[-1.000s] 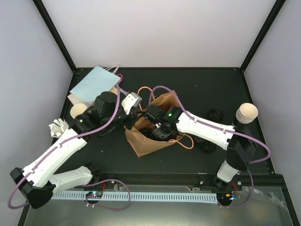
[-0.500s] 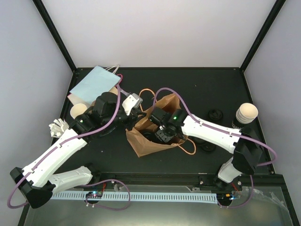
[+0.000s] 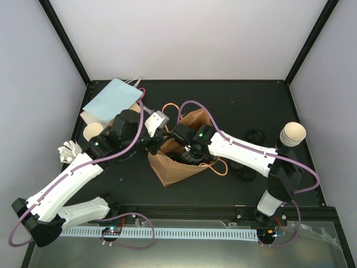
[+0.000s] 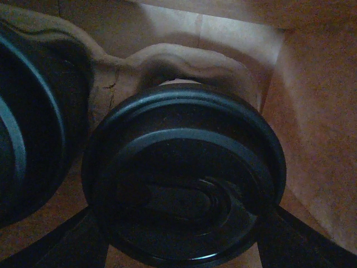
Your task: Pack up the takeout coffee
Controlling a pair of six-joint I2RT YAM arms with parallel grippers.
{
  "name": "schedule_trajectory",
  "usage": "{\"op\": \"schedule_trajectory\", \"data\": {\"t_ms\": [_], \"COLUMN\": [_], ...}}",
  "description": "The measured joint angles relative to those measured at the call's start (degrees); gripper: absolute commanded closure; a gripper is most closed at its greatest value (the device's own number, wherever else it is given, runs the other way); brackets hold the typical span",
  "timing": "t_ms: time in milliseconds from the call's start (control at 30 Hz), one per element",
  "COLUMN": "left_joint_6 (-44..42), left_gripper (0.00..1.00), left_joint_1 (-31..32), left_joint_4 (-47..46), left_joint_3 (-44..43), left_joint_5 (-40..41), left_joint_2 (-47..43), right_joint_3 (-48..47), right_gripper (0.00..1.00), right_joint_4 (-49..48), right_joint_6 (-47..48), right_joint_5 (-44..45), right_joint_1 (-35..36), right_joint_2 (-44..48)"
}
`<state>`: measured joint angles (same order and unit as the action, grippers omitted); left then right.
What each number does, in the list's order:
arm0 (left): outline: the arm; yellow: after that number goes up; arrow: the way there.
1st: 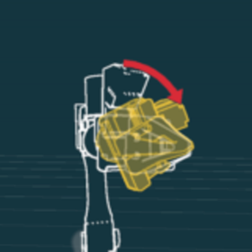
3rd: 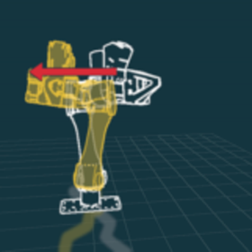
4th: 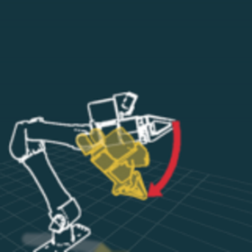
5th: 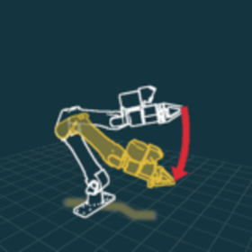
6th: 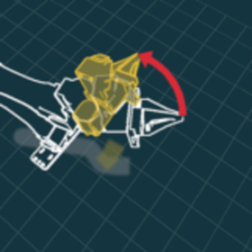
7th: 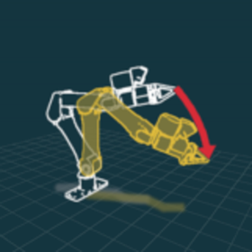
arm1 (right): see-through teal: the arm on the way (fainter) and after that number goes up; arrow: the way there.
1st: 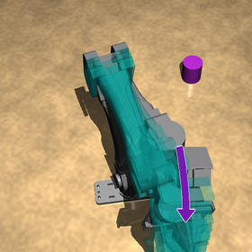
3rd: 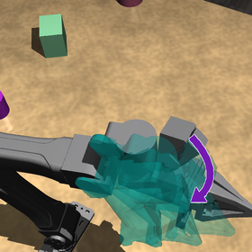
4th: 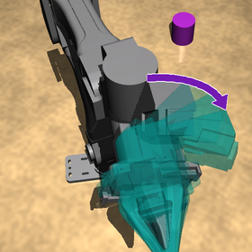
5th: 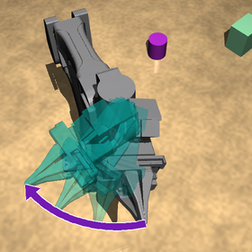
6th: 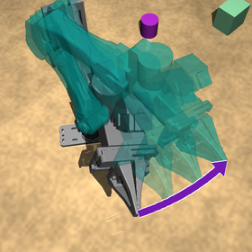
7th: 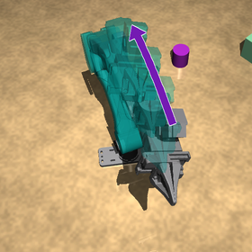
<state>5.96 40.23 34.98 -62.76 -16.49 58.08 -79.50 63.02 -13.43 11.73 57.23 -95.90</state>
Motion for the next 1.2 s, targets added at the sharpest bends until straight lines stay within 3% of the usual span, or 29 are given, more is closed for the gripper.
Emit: {"op": "schedule_trajectory", "data": {"t_ms": [67,167,233,300,367,400,800,1200], "left_joint_6": [0.0,0.0,0.0,0.0,0.0,0.0,0.0,0.0], "left_gripper": [0.96,0.96,0.96,0.96,0.96,0.96,0.96,0.96], "left_joint_1": [0.1,0.3,0.4,0.4,0.4,0.4,0.7,1.5], "left_joint_4": [0.0,0.0,0.0,0.0,0.0,0.0,0.5,1.2], "left_joint_3": [0.0,0.0,0.0,0.0,0.0,0.0,-0.8,-1.6], "left_joint_5": [-0.1,-0.1,-0.2,-0.2,-0.2,-0.2,-0.2,-1.4], "left_joint_2": [0.0,0.0,0.0,0.1,0.1,0.2,0.8,2.8], "right_joint_3": [0.3,0.6,0.6,0.6,0.1,-0.3,-9.9,-12.2], "right_gripper": [0.58,0.41,0.36,0.23,0.02,0.0,0.0,0.0], "right_joint_4": [0.0,0.0,0.0,0.2,0.8,1.5,7.9,1.3], "right_joint_6": [0.0,0.0,0.0,0.0,-0.1,-0.3,-0.3,0.0], "right_joint_5": [0.0,-0.1,-0.1,-0.1,-0.3,-0.6,-2.2,-7.8], "right_joint_1": [0.0,0.0,0.0,0.0,0.0,0.0,0.3,0.3], "right_joint_2": [0.3,0.7,0.8,0.9,0.9,0.9,4.0,15.0]}}
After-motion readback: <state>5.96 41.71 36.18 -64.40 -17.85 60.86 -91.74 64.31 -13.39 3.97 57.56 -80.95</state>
